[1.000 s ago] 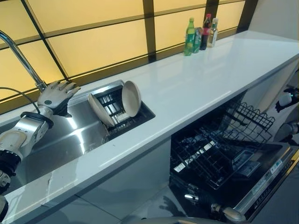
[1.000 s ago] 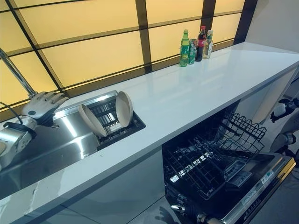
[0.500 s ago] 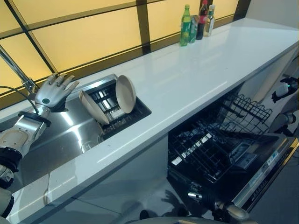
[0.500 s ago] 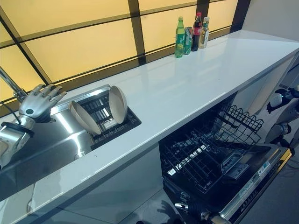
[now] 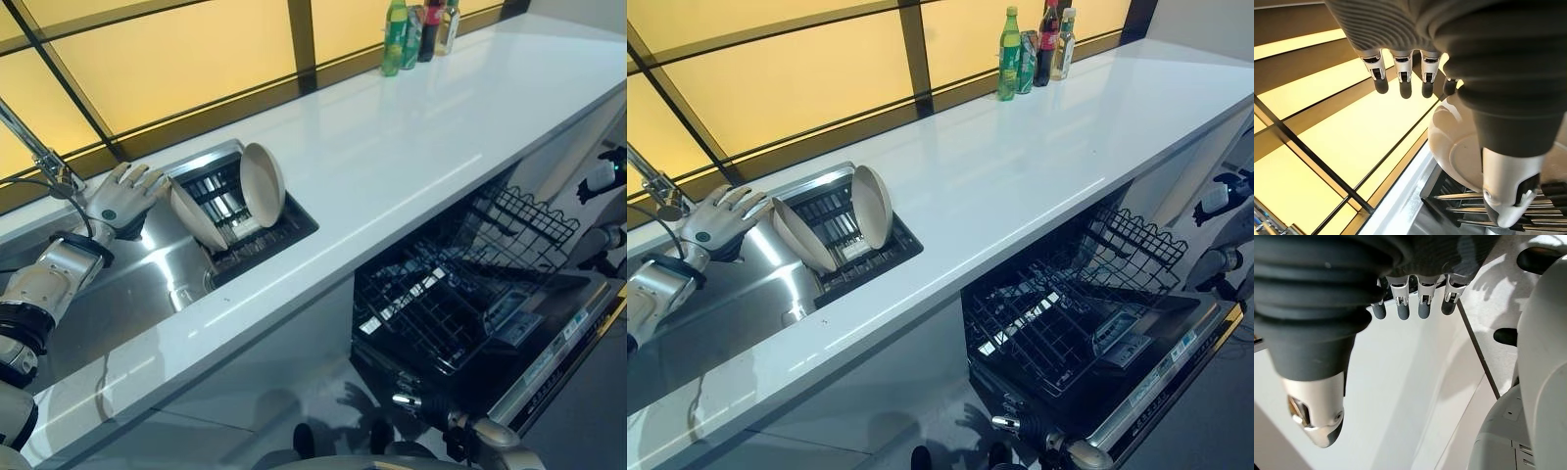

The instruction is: Pick up plates and place into dishwasher.

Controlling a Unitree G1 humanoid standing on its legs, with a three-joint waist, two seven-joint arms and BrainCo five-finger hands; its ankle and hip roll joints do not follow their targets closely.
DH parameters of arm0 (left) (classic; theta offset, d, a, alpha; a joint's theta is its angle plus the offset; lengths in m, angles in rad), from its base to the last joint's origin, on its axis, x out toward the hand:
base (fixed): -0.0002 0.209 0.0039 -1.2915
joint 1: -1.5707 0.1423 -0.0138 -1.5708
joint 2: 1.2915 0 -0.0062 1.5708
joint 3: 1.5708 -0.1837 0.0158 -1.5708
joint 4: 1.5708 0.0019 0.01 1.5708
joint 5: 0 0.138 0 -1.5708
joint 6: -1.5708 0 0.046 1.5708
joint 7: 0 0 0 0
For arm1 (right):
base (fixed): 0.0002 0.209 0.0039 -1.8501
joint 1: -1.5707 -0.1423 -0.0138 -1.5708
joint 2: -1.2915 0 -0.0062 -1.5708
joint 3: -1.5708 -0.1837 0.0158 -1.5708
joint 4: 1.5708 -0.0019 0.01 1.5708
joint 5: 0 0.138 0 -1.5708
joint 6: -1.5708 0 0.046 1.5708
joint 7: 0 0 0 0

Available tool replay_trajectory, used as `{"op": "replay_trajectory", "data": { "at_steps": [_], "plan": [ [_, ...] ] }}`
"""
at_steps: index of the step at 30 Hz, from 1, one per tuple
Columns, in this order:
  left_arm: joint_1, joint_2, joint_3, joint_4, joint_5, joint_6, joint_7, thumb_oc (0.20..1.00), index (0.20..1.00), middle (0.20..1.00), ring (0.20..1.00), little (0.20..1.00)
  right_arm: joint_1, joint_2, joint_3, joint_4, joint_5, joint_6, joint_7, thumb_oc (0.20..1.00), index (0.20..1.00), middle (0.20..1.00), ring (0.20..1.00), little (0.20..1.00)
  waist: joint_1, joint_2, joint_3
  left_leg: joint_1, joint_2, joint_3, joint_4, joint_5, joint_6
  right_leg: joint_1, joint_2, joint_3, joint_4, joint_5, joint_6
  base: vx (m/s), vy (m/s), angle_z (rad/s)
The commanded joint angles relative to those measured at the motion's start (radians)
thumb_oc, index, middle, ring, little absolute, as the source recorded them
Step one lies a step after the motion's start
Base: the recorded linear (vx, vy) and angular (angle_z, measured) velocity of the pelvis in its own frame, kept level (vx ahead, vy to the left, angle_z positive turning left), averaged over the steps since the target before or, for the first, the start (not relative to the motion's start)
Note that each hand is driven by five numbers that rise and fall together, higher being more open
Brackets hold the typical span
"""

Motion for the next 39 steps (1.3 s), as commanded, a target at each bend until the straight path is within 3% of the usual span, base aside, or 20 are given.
{"op": "replay_trajectory", "data": {
  "at_steps": [1, 10, 17, 23, 33, 39],
  "plan": [
    [-0.173, -0.004, -0.034, 0.085, 0.044, 0.048, 0.053, 1.000, 1.000, 1.000, 1.000, 1.000, -0.092, -0.012, 0.013, -0.043, 0.033, -0.014, 0.008, 1.000, 1.000, 1.000, 1.000, 1.000, -0.032, -0.019, 0.083, -0.009, -0.032, 0.001, 0.029, -0.113, 0.011, -0.045, -0.065, 0.026, 0.049, -0.072, 0.102, -0.03, 0.016, -0.06],
    [-0.232, -0.034, -0.047, 0.145, 0.017, 0.128, 0.108, 1.000, 1.000, 1.000, 1.000, 1.000, -0.114, -0.011, 0.026, -0.036, 0.048, -0.013, 0.007, 1.000, 1.000, 1.000, 1.000, 1.000, -0.035, -0.038, 0.109, -0.031, -0.033, 0.004, 0.032, -0.108, 0.013, -0.074, -0.062, 0.036, 0.058, -0.065, 0.100, -0.01, 0.000, -0.02],
    [-0.243, -0.048, -0.015, 0.171, -0.092, 0.272, 0.046, 1.000, 1.000, 1.000, 1.000, 1.000, -0.120, -0.008, 0.034, -0.036, 0.051, -0.016, 0.010, 1.000, 1.000, 1.000, 1.000, 1.000, -0.031, -0.046, 0.119, -0.038, -0.036, 0.001, 0.039, -0.109, 0.014, -0.082, -0.064, 0.032, 0.065, -0.065, 0.098, 0.00, -0.003, -0.02],
    [-0.241, -0.066, 0.005, 0.162, -0.153, 0.318, 0.030, 1.000, 1.000, 1.000, 1.000, 1.000, -0.122, 0.000, 0.040, -0.041, 0.044, -0.012, 0.004, 1.000, 1.000, 1.000, 1.000, 1.000, -0.028, -0.045, 0.117, -0.039, -0.039, -0.006, 0.039, -0.110, 0.014, -0.083, -0.065, 0.026, 0.068, -0.069, 0.096, 0.00, 0.000, 0.00],
    [-0.246, -0.067, 0.003, 0.149, -0.123, 0.302, 0.015, 1.000, 1.000, 1.000, 1.000, 1.000, -0.118, 0.006, 0.034, -0.026, 0.031, -0.014, 0.010, 1.000, 1.000, 1.000, 1.000, 1.000, -0.032, -0.038, 0.105, -0.029, -0.041, -0.008, 0.041, -0.116, 0.015, -0.076, -0.066, 0.022, 0.072, -0.073, 0.096, 0.00, 0.000, 0.00],
    [-0.236, -0.062, 0.031, 0.120, -0.247, 0.283, 0.078, 1.000, 1.000, 1.000, 1.000, 1.000, -0.107, 0.010, 0.029, -0.015, 0.025, -0.019, 0.017, 1.000, 1.000, 1.000, 1.000, 1.000, -0.028, -0.033, 0.094, -0.021, -0.044, -0.011, 0.042, -0.119, 0.015, -0.064, -0.067, 0.019, 0.069, -0.076, 0.096, 0.00, 0.000, 0.00]
  ]
}}
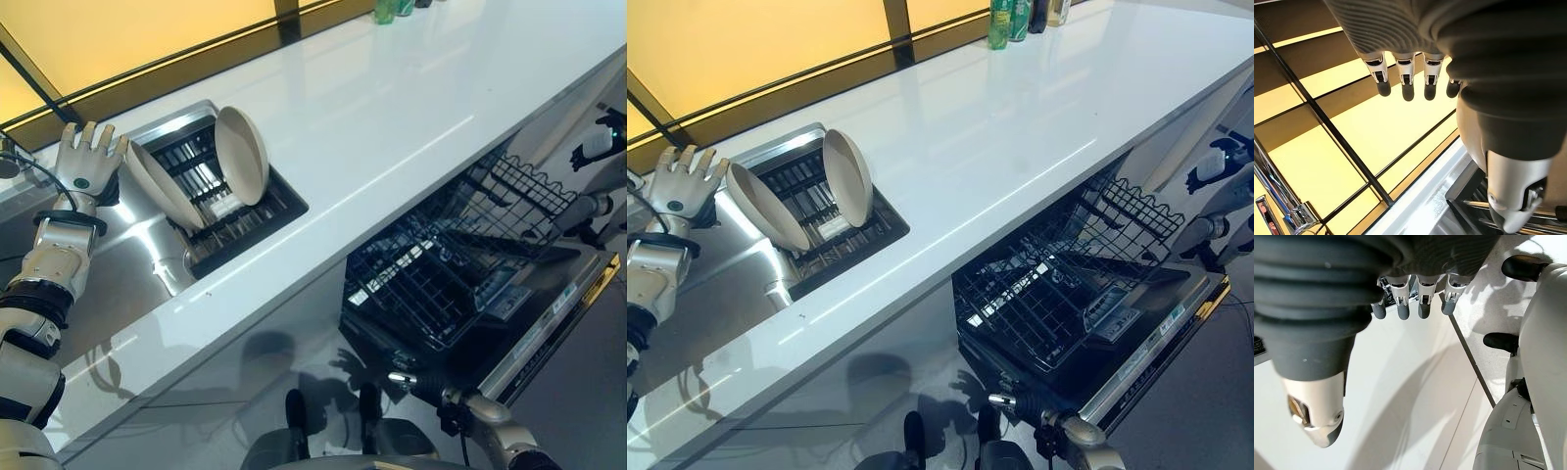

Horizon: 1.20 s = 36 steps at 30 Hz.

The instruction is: Pick up plates and place into dishwasher.

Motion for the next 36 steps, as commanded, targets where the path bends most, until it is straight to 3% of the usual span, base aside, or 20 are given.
{"op": "replay_trajectory", "data": {
  "at_steps": [1, 6, 11, 18, 27, 36],
  "plan": [
    [-0.111, 0.014, 0.065, 0.002, -0.074, 0.005, 0.084, 1.000, 1.000, 1.000, 1.000, 1.000, -0.018, 0.006, 0.027, -0.036, 0.011, -0.029, 0.016, 1.000, 1.000, 1.000, 1.000, 1.000, -0.006, 0.001, 0.011, 0.005, -0.044, -0.022, 0.040, -0.126, 0.008, -0.032, -0.068, 0.008, 0.066, -0.090, 0.100, 0.00, 0.000, 0.00],
    [-0.097, 0.015, 0.111, -0.048, -0.101, -0.003, 0.132, 1.000, 1.000, 1.000, 1.000, 1.000, -0.004, 0.013, 0.027, -0.038, 0.008, -0.033, 0.021, 1.000, 1.000, 1.000, 1.000, 1.000, 0.001, 0.001, 0.005, 0.012, -0.045, -0.027, 0.040, -0.129, 0.008, -0.024, -0.071, 0.001, 0.067, -0.093, 0.100, 0.00, -0.003, 0.01],
    [-0.090, 0.019, 0.114, -0.086, -0.078, 0.008, 0.110, 1.000, 1.000, 1.000, 1.000, 1.000, 0.001, 0.018, 0.029, -0.038, 0.007, -0.033, 0.023, 1.000, 1.000, 1.000, 1.000, 1.000, 0.002, 0.004, -0.001, 0.017, -0.045, -0.029, 0.039, -0.132, 0.008, -0.021, -0.072, -0.001, 0.068, -0.094, 0.101, 0.00, -0.004, 0.02],
    [-0.087, 0.024, 0.088, -0.110, -0.006, -0.016, 0.050, 1.000, 1.000, 1.000, 1.000, 1.000, 0.005, 0.020, 0.023, -0.038, 0.011, -0.029, 0.026, 1.000, 1.000, 1.000, 1.000, 1.000, -0.002, 0.006, -0.004, 0.020, -0.047, -0.028, 0.041, -0.134, 0.008, -0.020, -0.071, 0.001, 0.069, -0.093, 0.104, 0.00, 0.000, 0.00],
    [-0.082, 0.017, 0.031, -0.097, 0.089, -0.050, -0.098, 1.000, 1.000, 1.000, 1.000, 1.000, -0.001, 0.018, 0.012, -0.041, 0.009, -0.013, 0.032, 1.000, 1.000, 1.000, 1.000, 1.000, -0.014, 0.015, 0.000, 0.026, -0.050, -0.018, 0.041, -0.136, 0.012, -0.020, -0.072, 0.008, 0.070, -0.090, 0.108, 0.00, 0.000, 0.00],
    [-0.089, 0.010, -0.049, -0.097, 0.146, -0.203, -0.296, 1.000, 1.000, 1.000, 1.000, 1.000, -0.009, 0.005, 0.000, -0.048, 0.016, -0.006, 0.032, 1.000, 1.000, 1.000, 1.000, 1.000, -0.025, 0.020, 0.012, 0.021, -0.051, -0.011, 0.046, -0.135, 0.014, -0.026, -0.071, 0.010, 0.070, -0.085, 0.111, 0.00, 0.000, 0.00]
  ]
}}
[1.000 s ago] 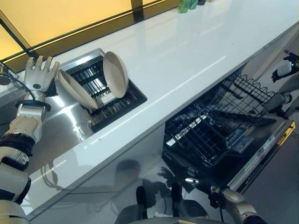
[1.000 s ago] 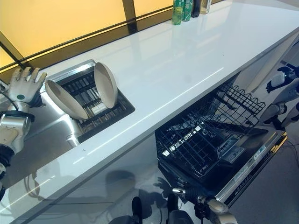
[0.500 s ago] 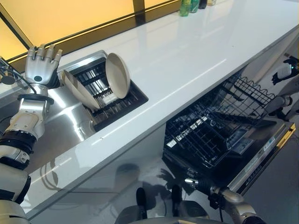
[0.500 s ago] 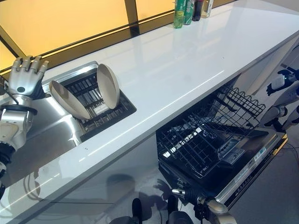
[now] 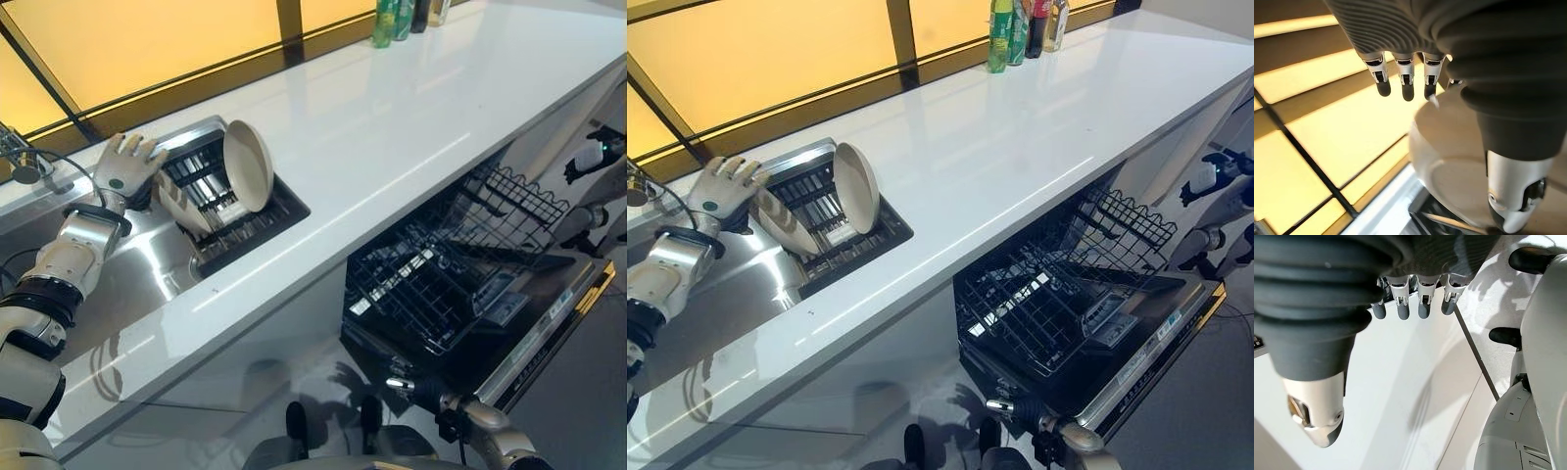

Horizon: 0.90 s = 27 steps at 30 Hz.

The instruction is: Pick up plates and place into dishwasher.

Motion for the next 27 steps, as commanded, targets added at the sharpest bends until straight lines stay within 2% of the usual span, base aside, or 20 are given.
{"op": "replay_trajectory", "data": {
  "at_steps": [1, 5, 7, 16, 22, 25, 27],
  "plan": [
    [-0.092, 0.009, -0.007, 0.019, 0.039, -0.029, -0.092, 1.000, 1.000, 1.000, 1.000, 1.000, -0.033, -0.011, 0.000, -0.049, 0.018, -0.014, 0.018, 1.000, 1.000, 1.000, 1.000, 1.000, -0.015, 0.017, 0.042, -0.007, -0.050, -0.005, 0.046, -0.140, 0.011, -0.056, -0.069, 0.016, 0.067, -0.088, 0.114, 0.00, 0.000, 0.00],
    [-0.098, -0.012, -0.035, 0.036, 0.020, -0.047, -0.153, 1.000, 1.000, 1.000, 1.000, 1.000, -0.042, -0.012, 0.002, -0.050, 0.029, -0.012, 0.008, 1.000, 1.000, 1.000, 1.000, 1.000, -0.018, 0.016, 0.047, -0.009, -0.049, -0.003, 0.047, -0.139, 0.013, -0.059, -0.069, 0.018, 0.066, -0.085, 0.116, 0.00, 0.000, 0.00],
    [-0.102, -0.014, -0.037, 0.042, 0.010, -0.048, -0.154, 0.200, 0.200, 0.200, 0.200, 0.200, -0.044, -0.011, 0.004, -0.050, 0.033, -0.014, 0.003, 1.000, 1.000, 1.000, 1.000, 1.000, -0.019, 0.015, 0.047, -0.008, -0.049, -0.003, 0.045, -0.138, 0.013, -0.058, -0.067, 0.019, 0.066, -0.084, 0.115, -0.01, -0.009, -0.05],
    [-0.130, 0.012, -0.029, 0.082, 0.008, -0.014, -0.143, 0.200, 0.200, 0.200, 0.200, 0.200, -0.033, -0.013, -0.002, -0.069, 0.065, -0.039, -0.004, 1.000, 1.000, 1.000, 1.000, 1.000, -0.018, 0.012, 0.037, -0.006, -0.047, 0.001, 0.042, -0.136, 0.013, -0.052, -0.064, 0.016, 0.057, -0.081, 0.115, 0.00, -0.001, 0.00],
    [-0.124, 0.022, -0.019, 0.087, 0.038, 0.026, -0.176, 0.200, 0.200, 0.200, 0.200, 0.200, -0.023, -0.011, 0.002, -0.105, 0.066, -0.057, -0.009, 1.000, 1.000, 1.000, 1.000, 1.000, -0.015, 0.015, 0.020, 0.001, -0.048, -0.003, 0.037, -0.136, 0.010, -0.040, -0.065, 0.009, 0.047, -0.082, 0.115, 0.00, -0.005, 0.00],
    [-0.115, 0.023, -0.013, 0.082, 0.015, 0.062, -0.178, 0.200, 0.200, 0.200, 0.200, 0.200, -0.020, -0.013, 0.007, -0.123, 0.071, -0.072, -0.015, 1.000, 1.000, 1.000, 1.000, 1.000, -0.013, 0.017, 0.012, 0.006, -0.048, -0.005, 0.034, -0.137, 0.009, -0.032, -0.066, 0.004, 0.041, -0.082, 0.116, -0.01, -0.025, 0.00],
    [-0.109, 0.036, 0.002, 0.062, -0.041, 0.115, -0.174, 0.200, 0.200, 0.200, 0.200, 0.200, -0.018, -0.022, 0.015, -0.176, 0.088, -0.102, -0.031, 1.000, 1.000, 1.000, 1.000, 1.000, -0.008, 0.020, 0.000, 0.013, -0.049, -0.011, 0.032, -0.137, 0.005, -0.022, -0.067, -0.002, 0.037, -0.083, 0.118, -0.02, -0.055, 0.02]
  ]
}}
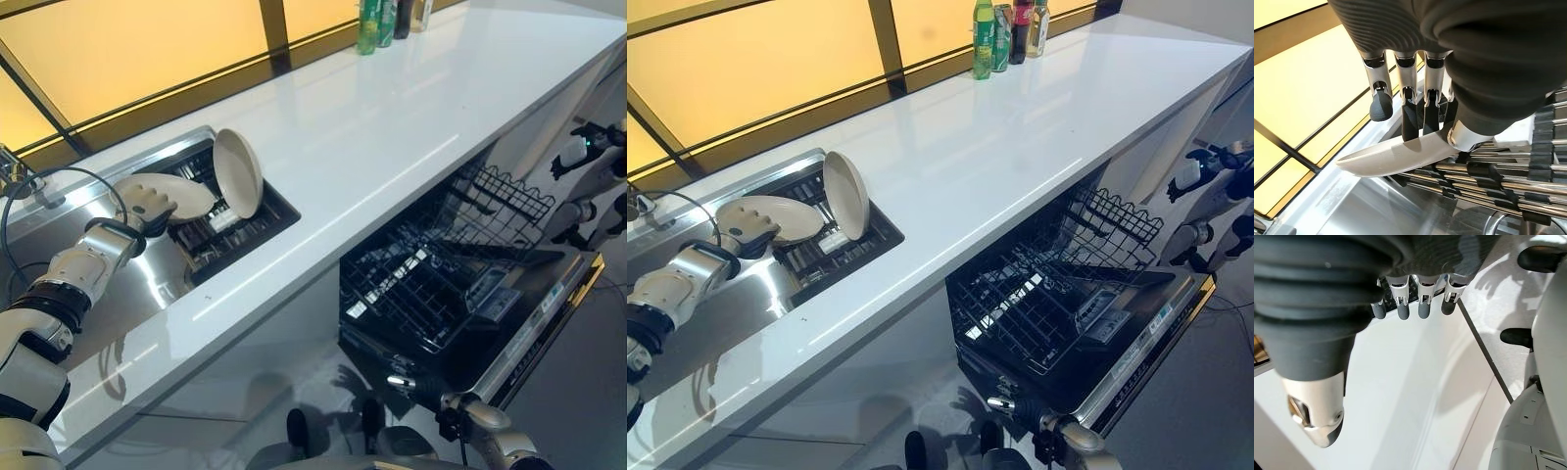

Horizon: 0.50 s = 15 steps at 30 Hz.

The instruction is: Pick up plates and place into dishwasher.

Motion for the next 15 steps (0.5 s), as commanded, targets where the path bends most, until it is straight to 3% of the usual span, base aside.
{"op": "replay_trajectory", "data": {
  "at_steps": [1, 3, 5, 11, 15],
  "plan": [
    [-0.101, 0.064, 0.071, 0.011, -0.082, 0.160, 0.039, 0.200, 0.200, 0.200, 0.200, 0.200, -0.019, -0.025, 0.018, -0.169, 0.084, -0.105, -0.010, 1.000, 1.000, 1.000, 1.000, 1.000, 0.013, 0.011, 0.015, 0.013, -0.052, -0.017, 0.033, -0.138, 0.003, -0.017, -0.071, -0.009, 0.036, -0.086, 0.121, -0.02, -0.052, 0.02],
    [-0.078, 0.081, 0.097, -0.028, -0.110, 0.175, 0.064, 0.200, 0.200, 0.200, 0.200, 0.200, -0.017, -0.037, 0.021, -0.234, 0.111, -0.119, -0.028, 1.000, 1.000, 1.000, 1.000, 1.000, 0.017, 0.012, 0.009, 0.018, -0.051, -0.020, 0.032, -0.139, 0.001, -0.009, -0.072, -0.011, 0.034, -0.086, 0.121, -0.01, -0.052, 0.03],
    [-0.032, 0.104, 0.146, -0.099, -0.177, 0.191, 0.152, 0.200, 0.200, 0.200, 0.200, 0.200, -0.020, -0.049, 0.014, -0.331, 0.151, -0.218, -0.038, 1.000, 1.000, 1.000, 1.000, 1.000, 0.029, 0.014, -0.002, 0.027, -0.046, -0.024, 0.029, -0.140, 0.001, 0.002, -0.072, -0.018, 0.032, -0.089, 0.119, -0.02, -0.063, 0.04],
    [0.121, 0.104, 0.316, -0.224, -0.270, 0.169, 0.344, 0.200, 0.200, 0.200, 0.200, 0.200, -0.045, -0.045, -0.039, -0.535, 0.171, -0.382, 0.002, 1.000, 1.000, 1.000, 1.000, 1.000, 0.054, 0.017, -0.036, 0.045, -0.041, -0.034, 0.023, -0.148, 0.003, 0.026, -0.072, -0.025, 0.024, -0.102, 0.117, 0.00, -0.043, 0.02],
    [0.213, 0.073, 0.425, -0.313, -0.271, 0.140, 0.420, 0.200, 0.200, 0.200, 0.200, 0.200, -0.086, -0.060, -0.079, -0.670, 0.151, -0.424, -0.026, 1.000, 1.000, 1.000, 1.000, 1.000, 0.073, 0.014, -0.051, 0.057, -0.039, -0.043, 0.020, -0.154, 0.002, 0.044, -0.073, -0.032, 0.019, -0.110, 0.116, 0.00, -0.050, 0.03]
  ]
}}
